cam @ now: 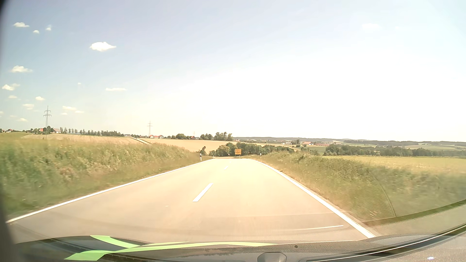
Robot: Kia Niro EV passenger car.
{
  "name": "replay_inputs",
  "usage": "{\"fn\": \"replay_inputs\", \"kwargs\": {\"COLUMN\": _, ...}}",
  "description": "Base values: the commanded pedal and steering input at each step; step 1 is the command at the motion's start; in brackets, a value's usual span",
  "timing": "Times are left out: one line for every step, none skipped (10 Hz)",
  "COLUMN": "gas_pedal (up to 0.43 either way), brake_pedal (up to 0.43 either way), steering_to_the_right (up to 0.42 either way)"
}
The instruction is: Follow the waypoints while adhering to traffic rules and regulations
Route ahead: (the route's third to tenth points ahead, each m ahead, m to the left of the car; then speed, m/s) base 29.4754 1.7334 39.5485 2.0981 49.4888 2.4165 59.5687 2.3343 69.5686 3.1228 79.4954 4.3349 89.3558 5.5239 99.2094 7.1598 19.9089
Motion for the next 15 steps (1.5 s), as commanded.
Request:
{"fn": "replay_inputs", "kwargs": {"gas_pedal": 0.150, "brake_pedal": 0.000, "steering_to_the_right": -0.004}}
{"fn": "replay_inputs", "kwargs": {"gas_pedal": 0.169, "brake_pedal": 0.000, "steering_to_the_right": -0.004}}
{"fn": "replay_inputs", "kwargs": {"gas_pedal": 0.177, "brake_pedal": 0.000, "steering_to_the_right": -0.004}}
{"fn": "replay_inputs", "kwargs": {"gas_pedal": 0.177, "brake_pedal": 0.000, "steering_to_the_right": -0.005}}
{"fn": "replay_inputs", "kwargs": {"gas_pedal": 0.138, "brake_pedal": 0.000, "steering_to_the_right": -0.005}}
{"fn": "replay_inputs", "kwargs": {"gas_pedal": 0.047, "brake_pedal": 0.000, "steering_to_the_right": -0.005}}
{"fn": "replay_inputs", "kwargs": {"gas_pedal": 0.000, "brake_pedal": 0.000, "steering_to_the_right": -0.006}}
{"fn": "replay_inputs", "kwargs": {"gas_pedal": 0.000, "brake_pedal": 0.000, "steering_to_the_right": -0.006}}
{"fn": "replay_inputs", "kwargs": {"gas_pedal": 0.000, "brake_pedal": 0.000, "steering_to_the_right": -0.006}}
{"fn": "replay_inputs", "kwargs": {"gas_pedal": 0.000, "brake_pedal": 0.000, "steering_to_the_right": -0.006}}
{"fn": "replay_inputs", "kwargs": {"gas_pedal": 0.000, "brake_pedal": 0.000, "steering_to_the_right": -0.006}}
{"fn": "replay_inputs", "kwargs": {"gas_pedal": 0.000, "brake_pedal": 0.000, "steering_to_the_right": -0.006}}
{"fn": "replay_inputs", "kwargs": {"gas_pedal": 0.000, "brake_pedal": 0.000, "steering_to_the_right": -0.006}}
{"fn": "replay_inputs", "kwargs": {"gas_pedal": 0.020, "brake_pedal": 0.000, "steering_to_the_right": -0.007}}
{"fn": "replay_inputs", "kwargs": {"gas_pedal": 0.047, "brake_pedal": 0.000, "steering_to_the_right": -0.007}}
